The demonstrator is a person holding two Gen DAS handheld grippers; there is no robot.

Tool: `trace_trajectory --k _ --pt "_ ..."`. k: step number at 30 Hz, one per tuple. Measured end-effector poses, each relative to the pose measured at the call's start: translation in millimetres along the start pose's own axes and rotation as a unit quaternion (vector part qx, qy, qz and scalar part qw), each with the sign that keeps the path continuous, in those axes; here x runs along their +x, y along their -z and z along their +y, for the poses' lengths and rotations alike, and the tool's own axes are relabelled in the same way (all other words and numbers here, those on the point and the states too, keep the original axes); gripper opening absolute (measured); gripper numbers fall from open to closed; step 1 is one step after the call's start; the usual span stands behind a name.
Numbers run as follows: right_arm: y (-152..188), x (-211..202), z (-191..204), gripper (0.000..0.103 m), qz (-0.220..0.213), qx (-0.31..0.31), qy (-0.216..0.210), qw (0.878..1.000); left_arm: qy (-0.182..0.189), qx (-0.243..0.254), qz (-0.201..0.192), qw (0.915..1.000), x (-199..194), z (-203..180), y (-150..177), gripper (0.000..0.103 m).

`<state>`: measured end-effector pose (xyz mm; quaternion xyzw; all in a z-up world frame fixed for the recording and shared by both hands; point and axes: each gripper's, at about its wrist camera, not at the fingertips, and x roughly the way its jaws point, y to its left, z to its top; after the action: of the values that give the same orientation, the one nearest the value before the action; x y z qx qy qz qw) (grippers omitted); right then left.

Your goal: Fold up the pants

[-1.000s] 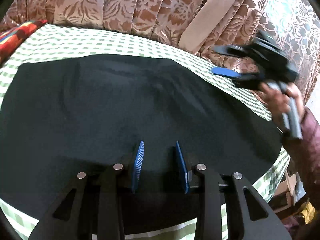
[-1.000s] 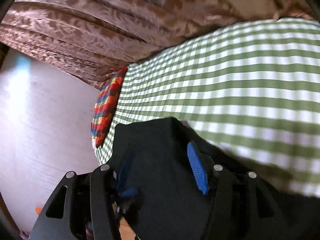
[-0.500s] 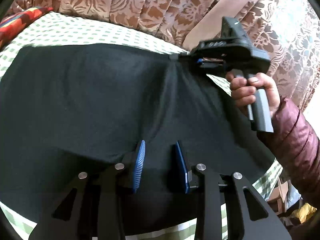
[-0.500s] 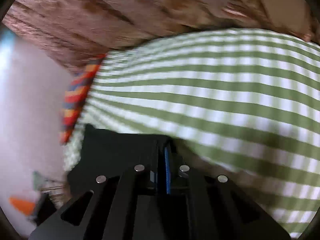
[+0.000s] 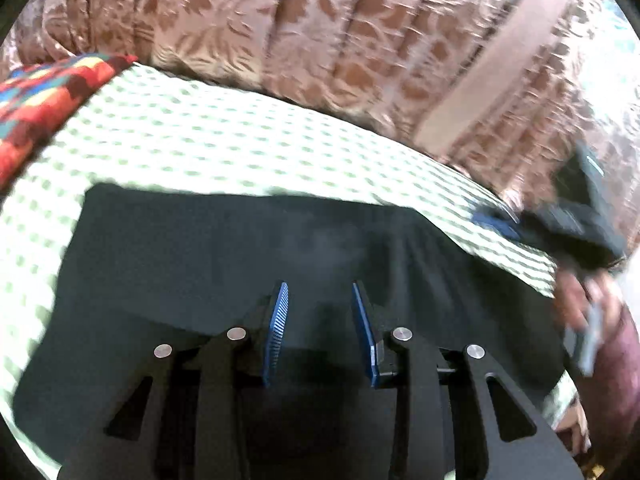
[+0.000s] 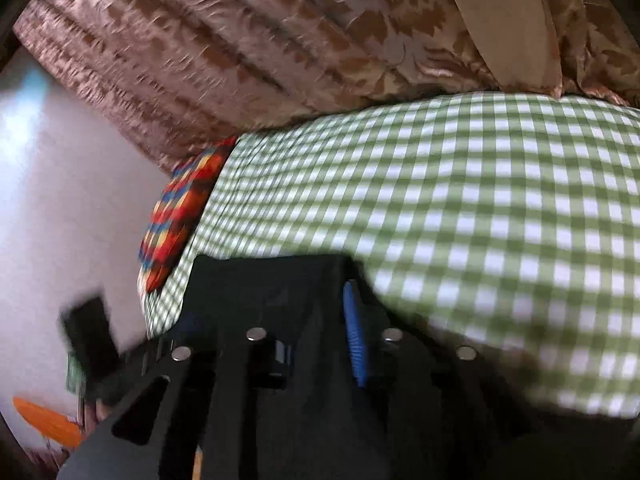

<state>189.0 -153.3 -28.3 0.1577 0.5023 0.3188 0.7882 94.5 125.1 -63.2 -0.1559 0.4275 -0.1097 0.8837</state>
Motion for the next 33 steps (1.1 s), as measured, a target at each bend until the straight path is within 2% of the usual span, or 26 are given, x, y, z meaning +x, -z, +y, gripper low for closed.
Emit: trace_trajectory --k 2,5,6,8,9,13,14,16,17,18,20,24,29,33 --pt "17 4 3 0.018 0.014 -0.016 0.02 1.0 -0.005 -0.009 0.003 0.9999 9 13 -11 0.032" --pt "28 16 -11 0.018 0.021 -0.008 0.085 0.996 -0.065 -0.022 0.028 0.9972 30 28 -25 0.032" --pt "27 26 -20 0.011 0.02 0.001 0.12 0.993 -0.089 -0.037 0.046 0.9943 42 43 -27 0.032" --pt "26 35 -32 0.002 0.006 0.021 0.122 0.992 -0.058 -0.052 0.037 0.9962 45 60 -29 0.03" --pt "25 36 -36 0.0 -0.004 0.027 0.12 0.992 -0.059 -0.054 0.035 0.9962 43 63 -30 0.024" --pt "25 33 -33 0.002 -0.011 0.023 0.118 0.993 -0.047 -0.058 0.031 0.9967 32 66 -31 0.023" --pt "27 30 -32 0.006 -0.012 0.022 0.117 0.993 -0.045 -0.063 0.027 0.9967 25 68 -31 0.025" --pt "32 17 -24 0.022 -0.019 0.018 0.115 0.993 -0.049 -0.076 0.003 0.9959 3 73 -27 0.047" --pt "36 7 -18 0.037 -0.026 0.013 0.112 0.993 -0.048 -0.087 -0.011 0.995 -8 76 -24 0.05" --pt "39 1 -11 0.041 -0.035 0.006 0.109 0.993 -0.043 -0.106 -0.027 0.993 -25 86 -19 0.051" --pt "52 -11 4 0.041 -0.045 -0.014 0.103 0.994 -0.042 -0.147 -0.051 0.9869 -56 109 -5 0.051" --pt "85 -21 21 0.043 -0.039 -0.033 0.091 0.995 -0.05 -0.232 -0.094 0.9669 -121 159 33 0.051" --pt "113 -16 26 0.046 -0.032 -0.03 0.096 0.994 -0.053 -0.289 -0.098 0.9507 -153 176 79 0.051" --pt "125 -8 24 0.05 -0.021 -0.023 0.098 0.995 -0.024 -0.306 -0.089 0.9476 -146 164 99 0.051"
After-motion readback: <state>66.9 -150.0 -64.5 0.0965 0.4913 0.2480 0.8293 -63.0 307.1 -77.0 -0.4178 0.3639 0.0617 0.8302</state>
